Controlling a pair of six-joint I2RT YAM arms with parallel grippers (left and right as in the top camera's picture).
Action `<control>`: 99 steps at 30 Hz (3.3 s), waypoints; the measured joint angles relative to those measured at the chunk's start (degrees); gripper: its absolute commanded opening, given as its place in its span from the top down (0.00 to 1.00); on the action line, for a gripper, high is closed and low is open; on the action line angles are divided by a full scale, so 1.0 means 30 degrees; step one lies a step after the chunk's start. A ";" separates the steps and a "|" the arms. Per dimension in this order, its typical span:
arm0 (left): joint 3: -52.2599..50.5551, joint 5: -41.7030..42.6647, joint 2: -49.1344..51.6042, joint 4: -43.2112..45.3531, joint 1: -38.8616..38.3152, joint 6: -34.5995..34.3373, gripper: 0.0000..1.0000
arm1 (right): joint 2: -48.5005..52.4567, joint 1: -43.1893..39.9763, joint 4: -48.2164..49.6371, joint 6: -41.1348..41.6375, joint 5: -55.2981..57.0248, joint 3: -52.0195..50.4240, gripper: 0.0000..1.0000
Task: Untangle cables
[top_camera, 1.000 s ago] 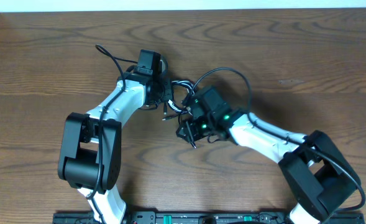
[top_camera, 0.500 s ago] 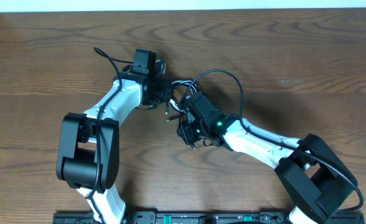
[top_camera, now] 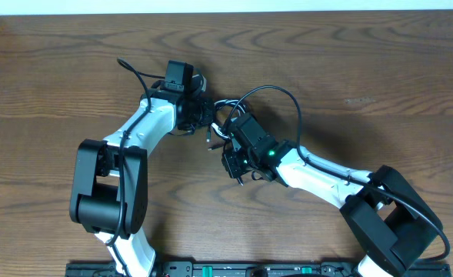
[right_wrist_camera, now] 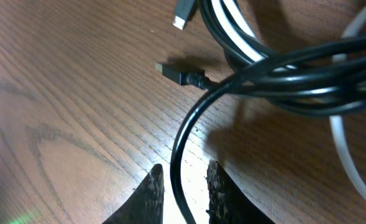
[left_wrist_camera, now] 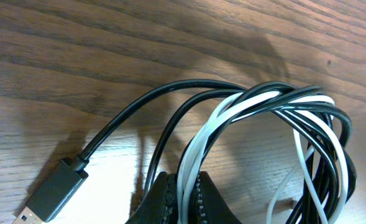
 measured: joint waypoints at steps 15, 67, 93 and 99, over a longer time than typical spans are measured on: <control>0.0000 0.0692 0.0000 0.0036 0.0000 -0.0044 0.92 | -0.0925 -0.0991 0.2419 0.0087 -0.0510 0.0007 0.99; 0.0000 0.7198 0.0000 0.0874 -0.0401 0.5173 0.92 | -0.0175 -0.4044 0.4481 0.4146 0.2419 0.0044 0.88; 0.0000 0.7278 0.0000 0.0867 -0.0401 0.5472 0.93 | -0.2273 -0.8823 -0.5566 0.1821 -0.1574 0.0233 0.58; -0.0007 0.7271 0.0000 0.0867 -0.0401 0.5464 0.93 | 0.0255 -0.8408 -0.1668 0.1639 -0.1348 0.0219 0.56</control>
